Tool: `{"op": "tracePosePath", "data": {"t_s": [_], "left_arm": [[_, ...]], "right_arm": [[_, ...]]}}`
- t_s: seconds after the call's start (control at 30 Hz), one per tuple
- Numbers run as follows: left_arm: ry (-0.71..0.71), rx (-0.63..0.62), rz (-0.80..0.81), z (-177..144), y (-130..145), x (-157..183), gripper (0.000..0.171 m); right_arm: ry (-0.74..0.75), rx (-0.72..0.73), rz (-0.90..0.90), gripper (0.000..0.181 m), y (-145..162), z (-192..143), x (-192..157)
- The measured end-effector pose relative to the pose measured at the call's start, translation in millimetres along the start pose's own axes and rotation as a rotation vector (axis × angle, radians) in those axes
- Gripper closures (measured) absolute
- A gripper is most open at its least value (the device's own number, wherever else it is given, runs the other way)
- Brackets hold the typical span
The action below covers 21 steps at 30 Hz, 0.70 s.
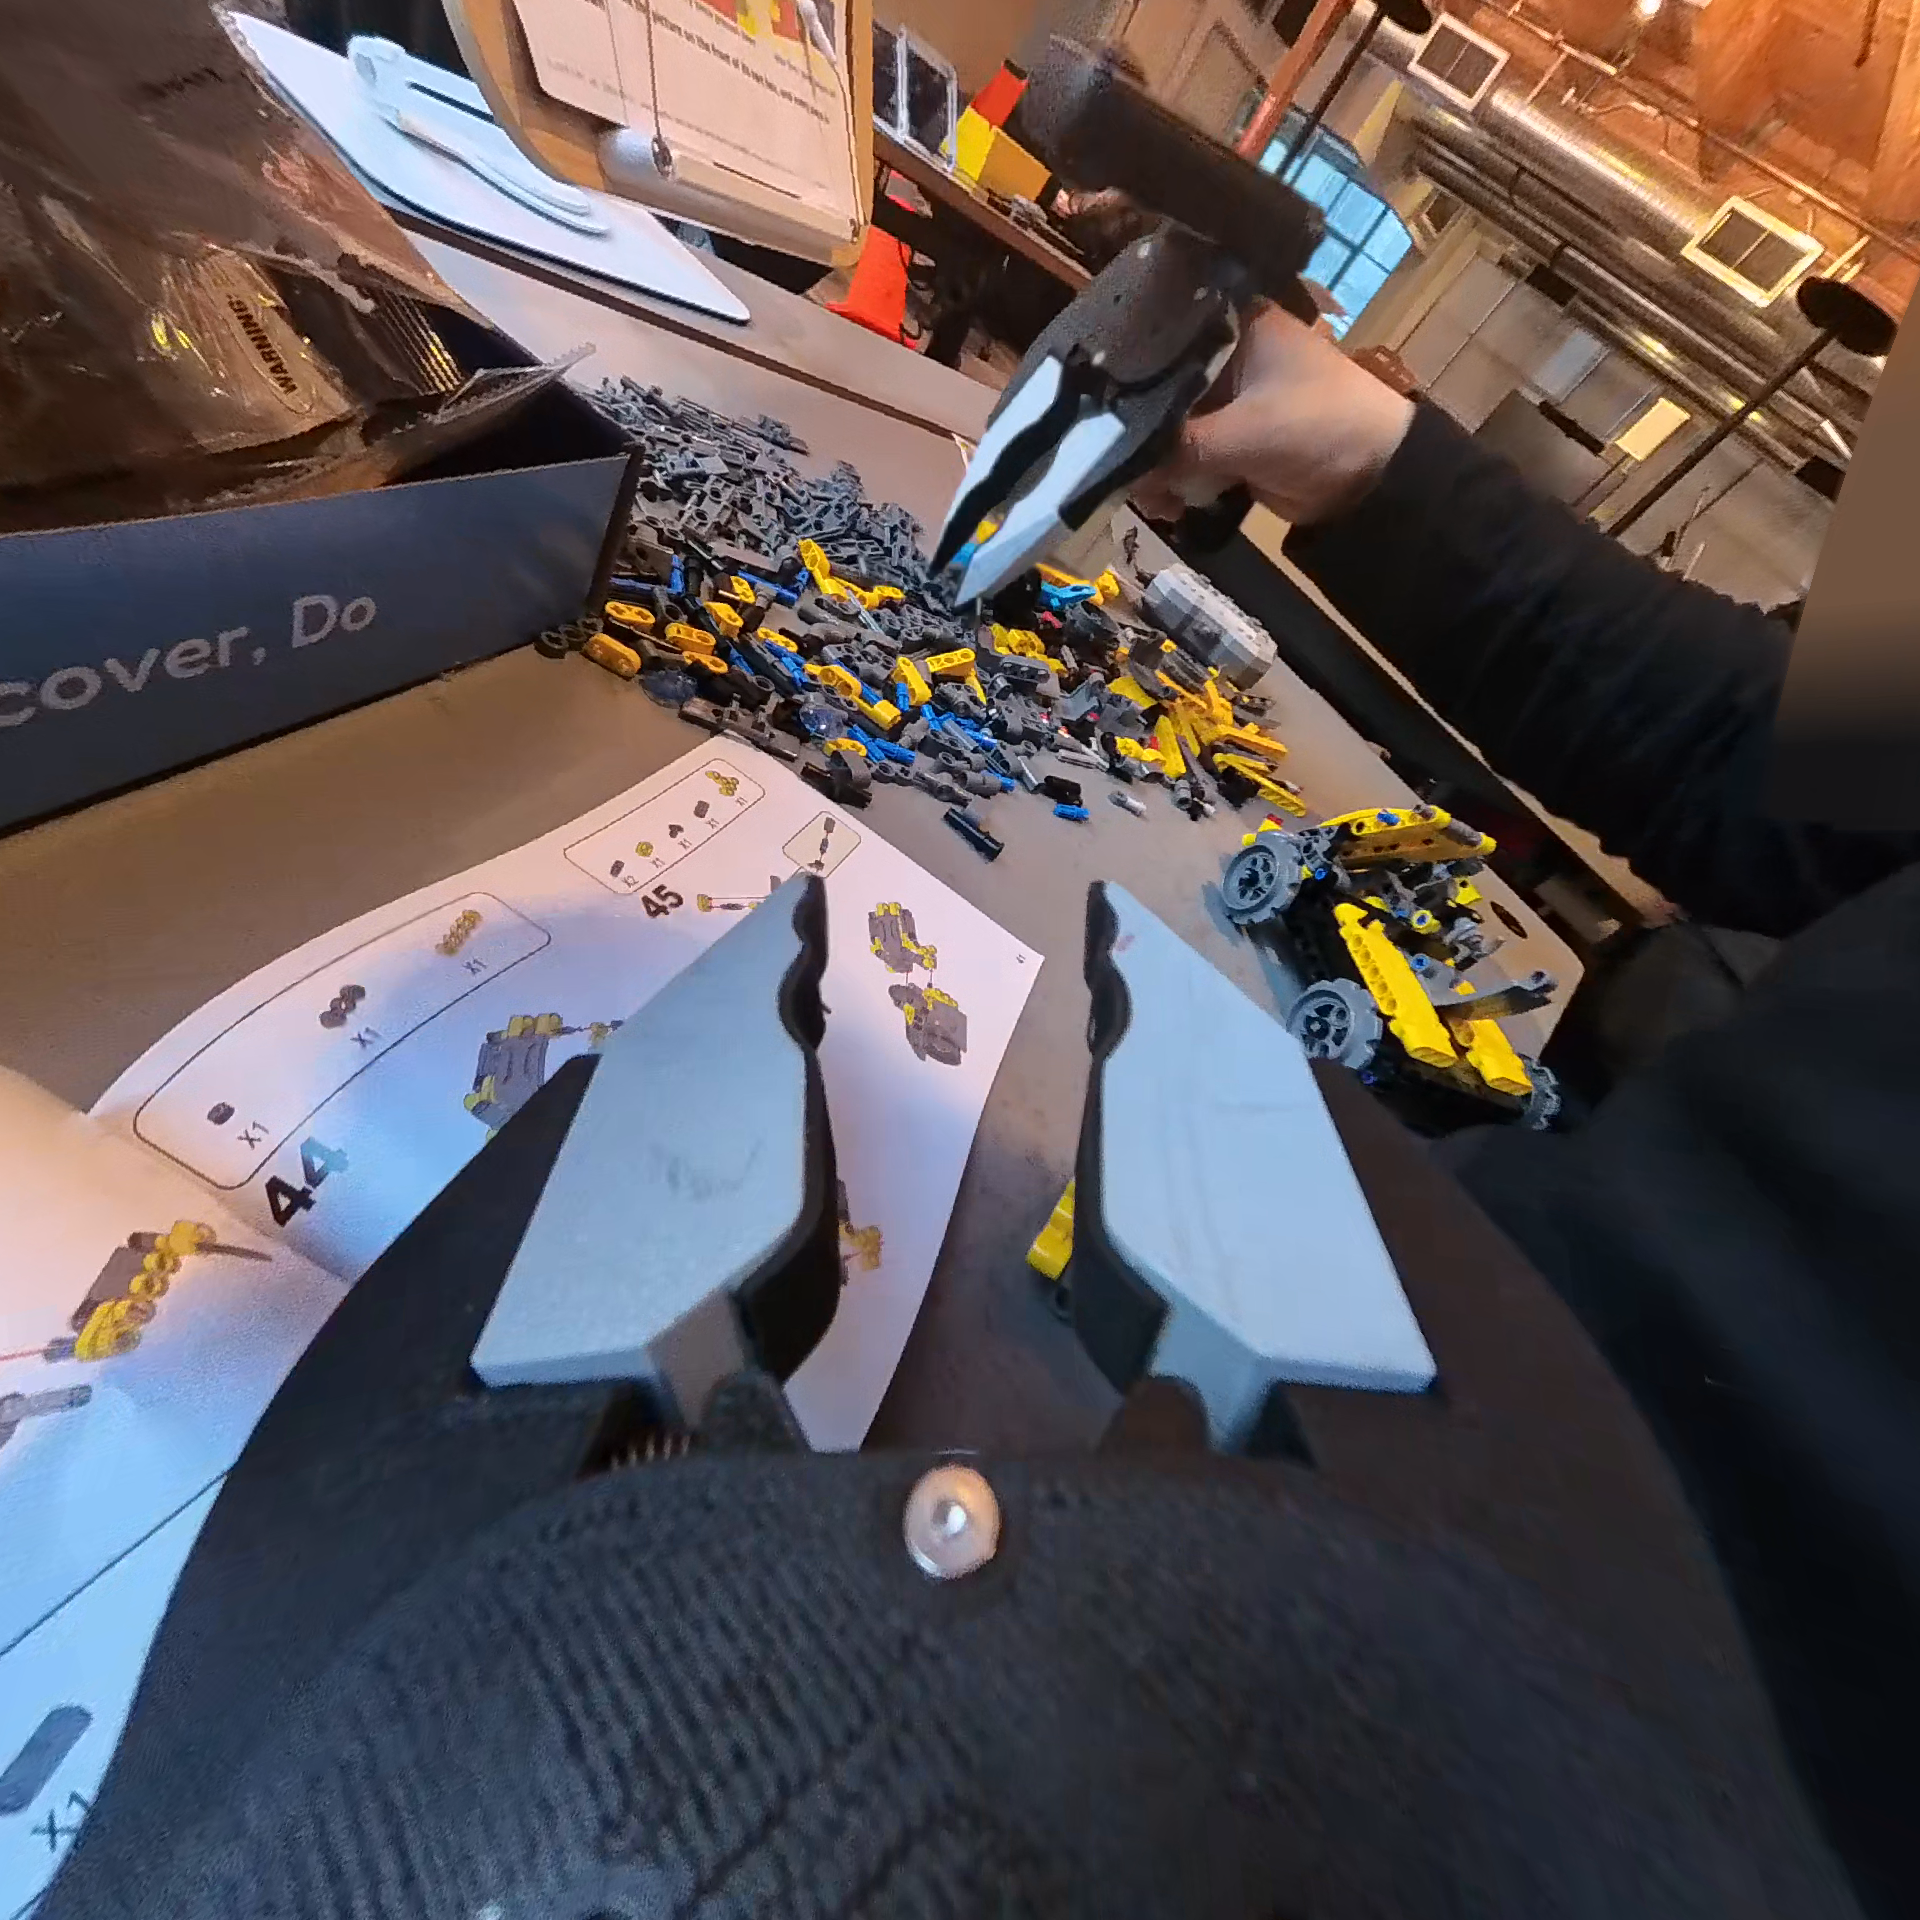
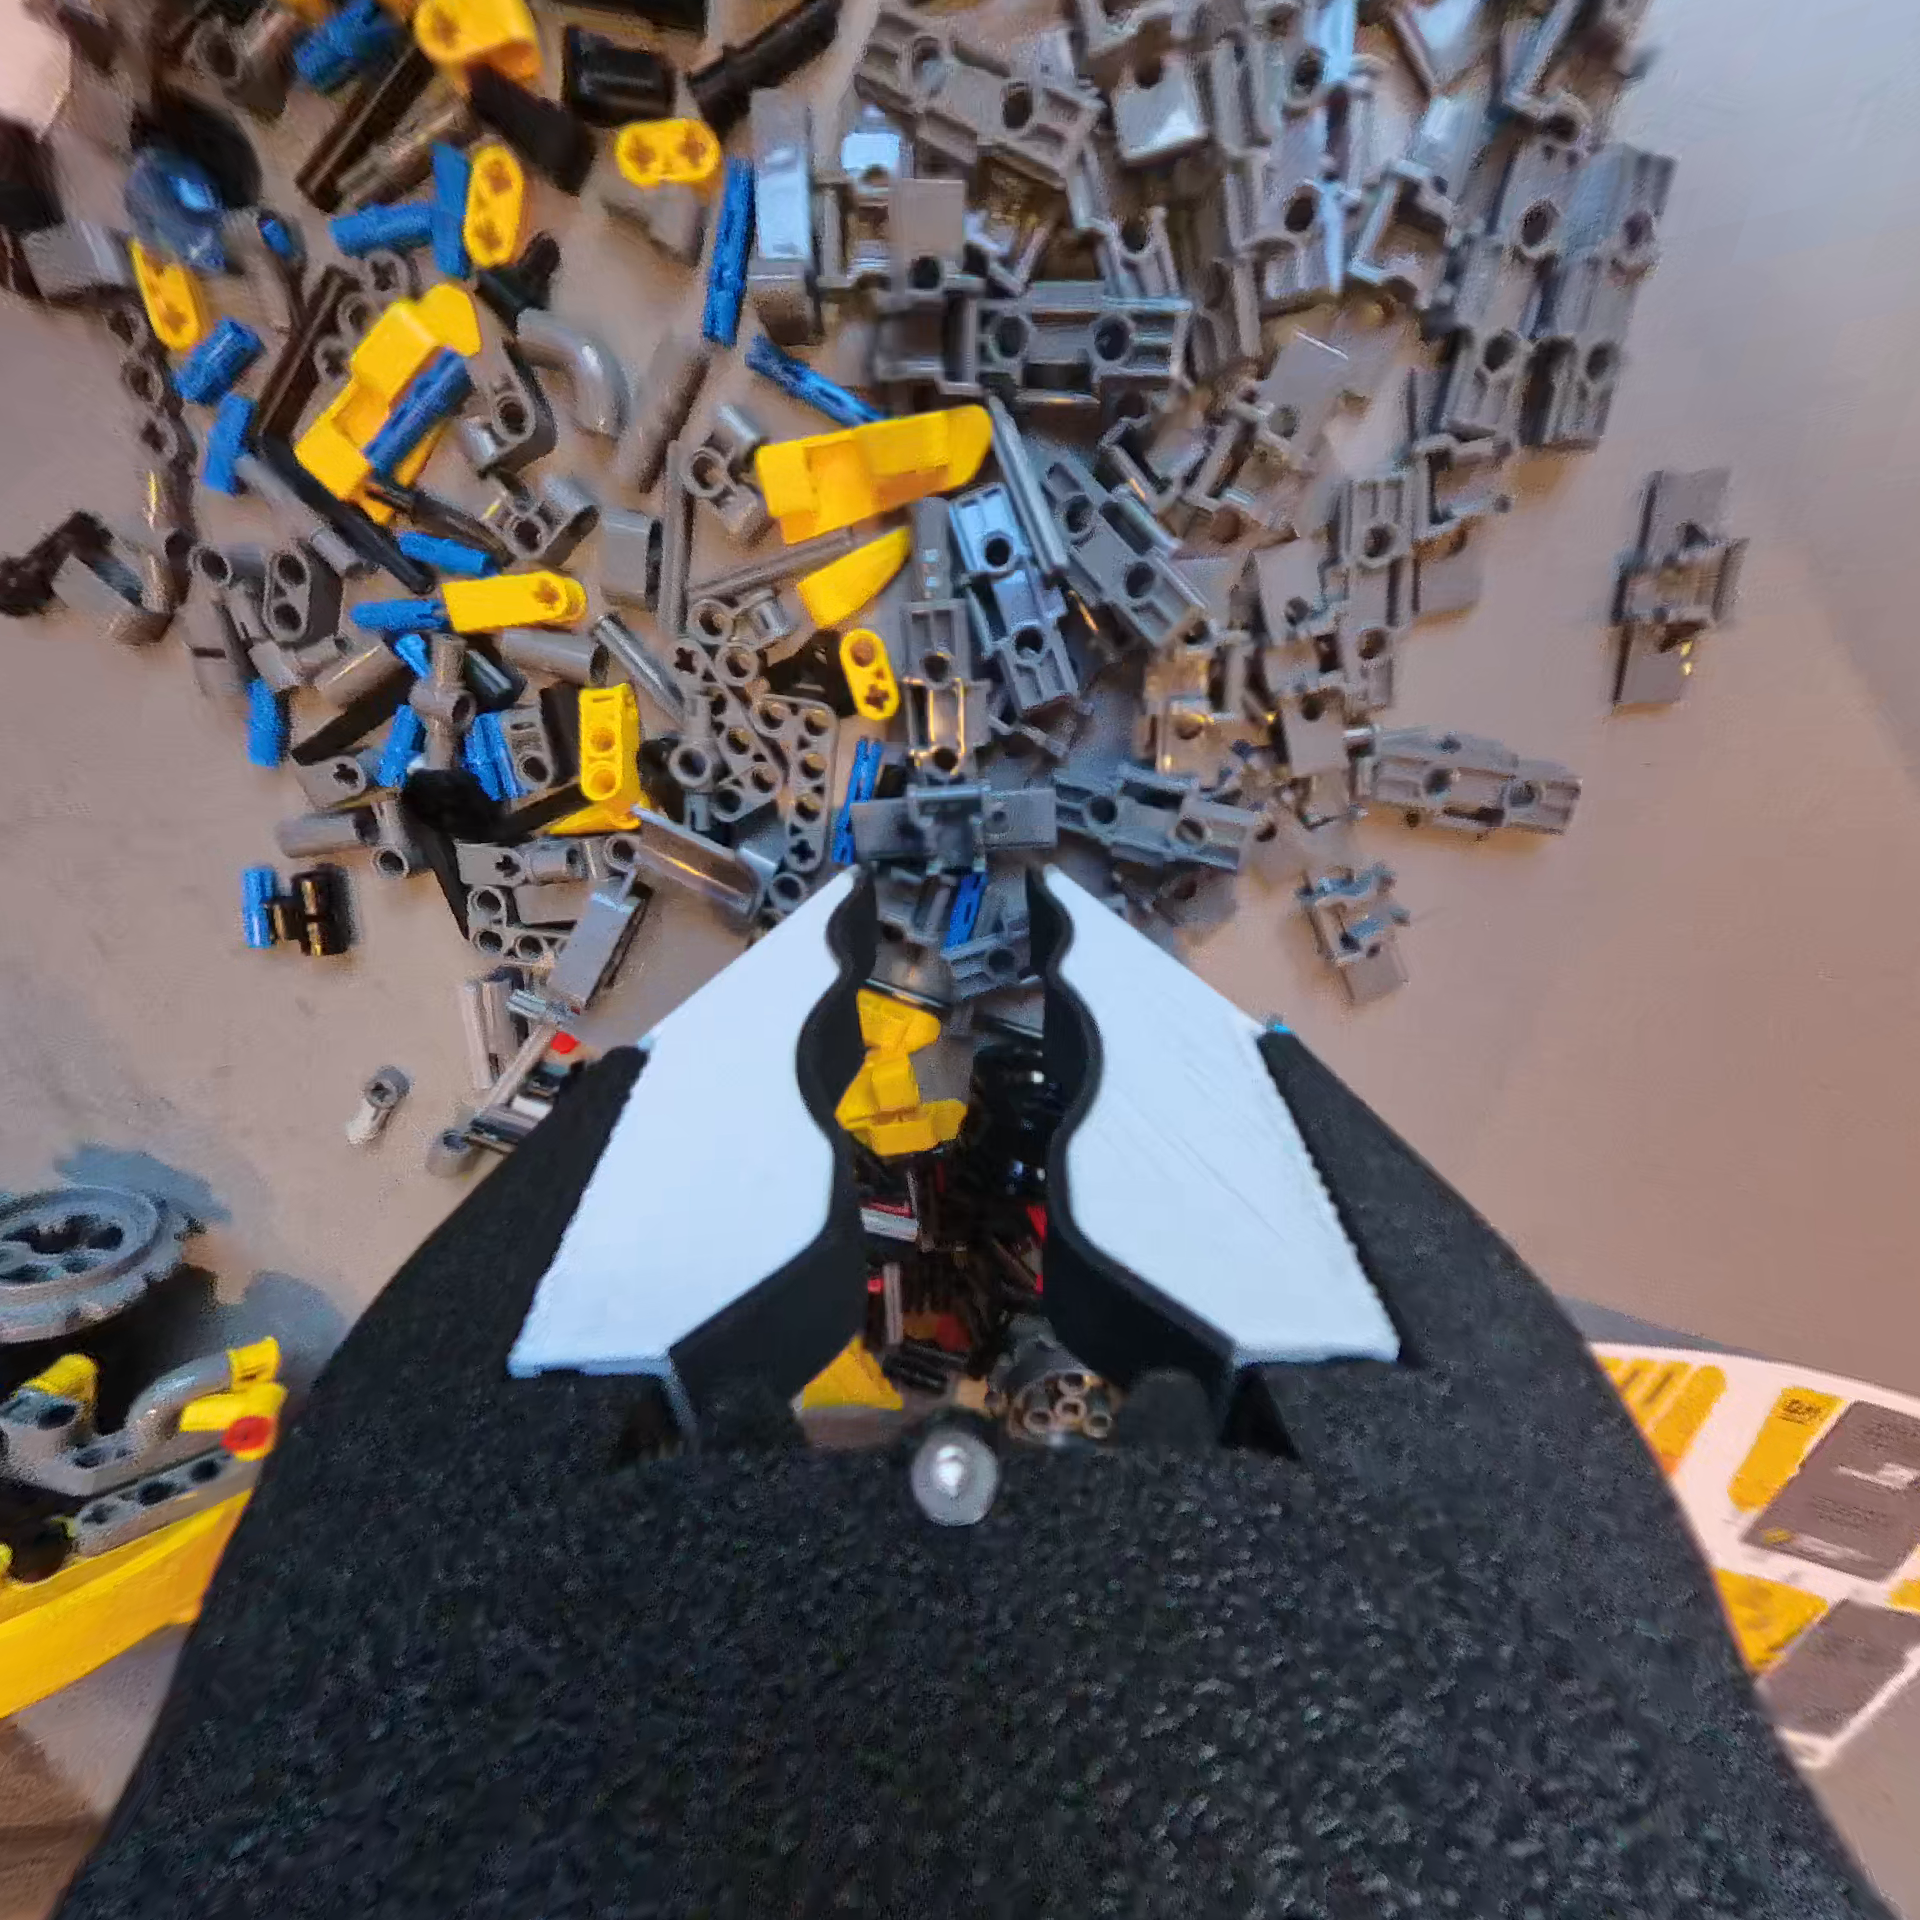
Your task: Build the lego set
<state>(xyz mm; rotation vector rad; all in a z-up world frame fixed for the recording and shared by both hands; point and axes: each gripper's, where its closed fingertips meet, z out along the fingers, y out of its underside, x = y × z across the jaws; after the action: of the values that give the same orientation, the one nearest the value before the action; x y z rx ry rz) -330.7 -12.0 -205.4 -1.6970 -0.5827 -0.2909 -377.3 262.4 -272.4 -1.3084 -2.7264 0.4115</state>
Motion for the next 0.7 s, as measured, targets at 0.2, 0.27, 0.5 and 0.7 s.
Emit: {"op": "tracePosePath", "data": {"t_s": [0.2,0.27,0.5,0.7], "left_arm": [[0.004,0.006,-0.011,0.5,-1.0,-0.8,0.123],[0.008,0.009,-0.009,0.2,-1.2,-0.2,0.123],[0.02,0.031,-0.017,-2.2,-4.0,0.4,0.123],[0.03,0.045,-0.011,-3.8,-5.7,2.2,0.123]], "right_arm": [[0.028,0.054,-0.255,0.174,-28.2,4.4,-15.0],[0.037,0.023,-0.298,0.173,-30.9,8.0,-15.3],[0.008,-0.001,-0.309,0.174,-40.8,11.1,-19.0],[-0.029,0.004,-0.264,0.181,-42.4,15.4,-21.8]]}}
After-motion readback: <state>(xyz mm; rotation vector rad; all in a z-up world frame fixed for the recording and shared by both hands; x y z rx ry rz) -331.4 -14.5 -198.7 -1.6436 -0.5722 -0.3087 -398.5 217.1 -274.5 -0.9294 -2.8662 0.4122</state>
